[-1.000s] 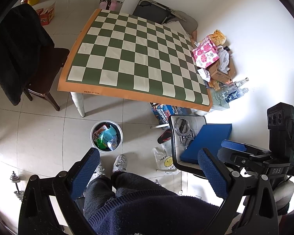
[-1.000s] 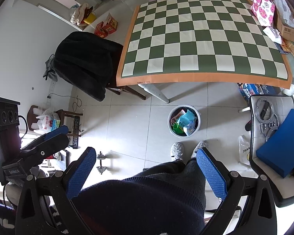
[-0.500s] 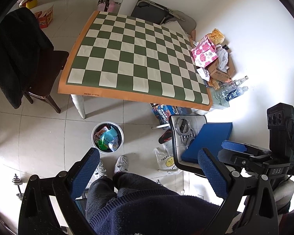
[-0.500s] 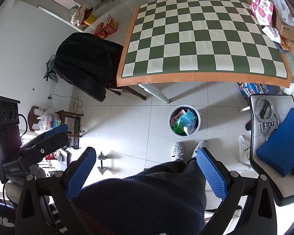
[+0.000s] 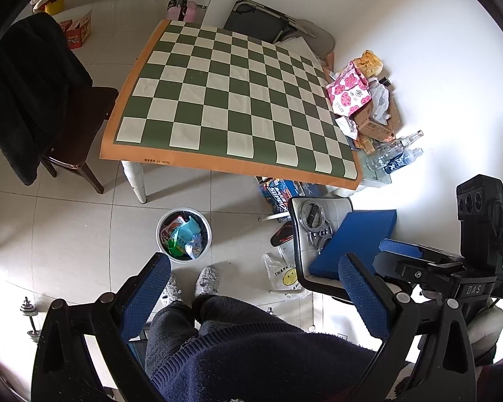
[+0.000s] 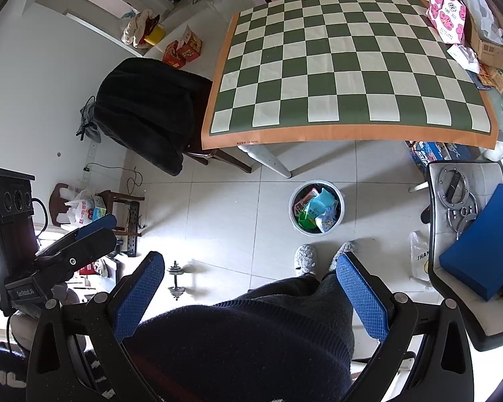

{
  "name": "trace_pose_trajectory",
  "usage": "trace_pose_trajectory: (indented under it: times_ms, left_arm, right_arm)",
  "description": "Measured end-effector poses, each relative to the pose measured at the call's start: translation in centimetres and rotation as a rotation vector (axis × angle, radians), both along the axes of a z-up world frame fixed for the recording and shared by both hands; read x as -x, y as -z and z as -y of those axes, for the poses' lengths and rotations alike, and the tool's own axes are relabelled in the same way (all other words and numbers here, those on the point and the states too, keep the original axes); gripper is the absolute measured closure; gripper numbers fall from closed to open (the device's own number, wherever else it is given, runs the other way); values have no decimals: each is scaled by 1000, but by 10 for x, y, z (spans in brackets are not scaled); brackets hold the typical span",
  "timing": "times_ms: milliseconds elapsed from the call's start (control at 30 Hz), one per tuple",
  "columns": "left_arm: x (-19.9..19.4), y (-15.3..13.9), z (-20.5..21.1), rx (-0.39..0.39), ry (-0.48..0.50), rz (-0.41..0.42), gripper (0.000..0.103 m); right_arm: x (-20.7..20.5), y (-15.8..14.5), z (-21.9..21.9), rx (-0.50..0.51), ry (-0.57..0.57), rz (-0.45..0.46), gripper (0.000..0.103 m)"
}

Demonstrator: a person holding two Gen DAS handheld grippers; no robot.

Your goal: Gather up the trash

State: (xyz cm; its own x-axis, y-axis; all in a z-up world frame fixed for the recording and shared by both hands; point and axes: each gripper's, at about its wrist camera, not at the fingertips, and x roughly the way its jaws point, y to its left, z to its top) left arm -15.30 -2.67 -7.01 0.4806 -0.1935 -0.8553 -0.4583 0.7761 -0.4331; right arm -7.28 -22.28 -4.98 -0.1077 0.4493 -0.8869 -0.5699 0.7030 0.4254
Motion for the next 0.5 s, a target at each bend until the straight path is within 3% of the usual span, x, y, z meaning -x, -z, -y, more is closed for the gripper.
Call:
trace_pose_trajectory:
  times_ms: [500]
  left_arm:
    - [0, -2, 0, -5, 0, 3, 0]
  right_arm:
    - [0, 0, 1, 0, -3, 1, 0]
